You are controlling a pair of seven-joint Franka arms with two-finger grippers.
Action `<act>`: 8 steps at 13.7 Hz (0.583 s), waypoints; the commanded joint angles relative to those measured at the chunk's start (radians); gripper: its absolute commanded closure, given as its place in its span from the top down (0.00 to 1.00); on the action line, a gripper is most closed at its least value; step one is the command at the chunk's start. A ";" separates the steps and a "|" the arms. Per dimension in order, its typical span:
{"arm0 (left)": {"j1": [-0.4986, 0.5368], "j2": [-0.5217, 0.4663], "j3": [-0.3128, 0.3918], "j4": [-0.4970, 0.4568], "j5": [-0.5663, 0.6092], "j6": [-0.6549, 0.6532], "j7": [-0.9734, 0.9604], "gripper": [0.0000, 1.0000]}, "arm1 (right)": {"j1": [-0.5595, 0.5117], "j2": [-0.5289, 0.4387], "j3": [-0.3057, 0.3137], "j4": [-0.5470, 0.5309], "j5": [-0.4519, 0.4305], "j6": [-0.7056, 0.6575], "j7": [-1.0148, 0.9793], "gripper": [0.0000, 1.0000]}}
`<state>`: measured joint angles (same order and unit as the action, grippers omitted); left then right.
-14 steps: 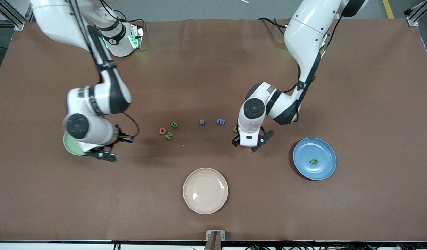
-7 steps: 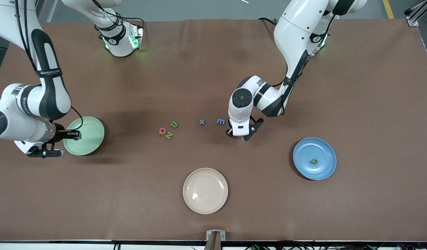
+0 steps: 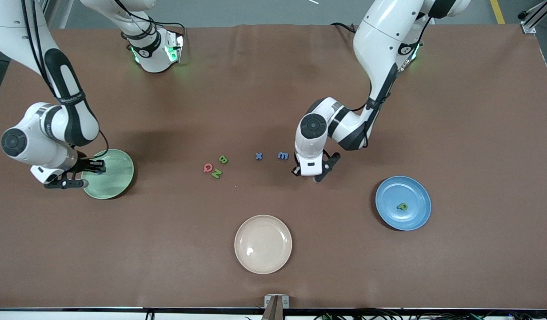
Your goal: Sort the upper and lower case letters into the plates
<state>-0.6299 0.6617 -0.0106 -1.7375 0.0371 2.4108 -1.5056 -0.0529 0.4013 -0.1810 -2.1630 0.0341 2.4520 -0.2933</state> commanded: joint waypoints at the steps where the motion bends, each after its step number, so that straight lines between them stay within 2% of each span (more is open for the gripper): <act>1: 0.151 -0.097 0.006 -0.004 0.015 -0.081 0.204 0.00 | -0.024 -0.019 0.017 -0.044 -0.008 0.018 -0.009 0.20; 6: 0.381 -0.090 0.008 0.006 0.015 -0.088 0.568 0.01 | -0.038 -0.013 0.018 -0.055 -0.003 0.018 -0.009 0.27; 7: 0.419 -0.067 0.008 0.007 0.015 -0.088 0.637 0.03 | -0.038 -0.012 0.018 -0.060 -0.002 0.018 -0.009 0.29; 8: 0.449 -0.060 0.008 0.007 0.015 -0.087 0.677 0.14 | -0.038 -0.012 0.018 -0.060 -0.002 0.018 -0.009 0.31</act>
<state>-0.2192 0.5808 0.0061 -1.7322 0.0373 2.3253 -0.8986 -0.0664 0.4016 -0.1809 -2.1997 0.0342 2.4593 -0.2933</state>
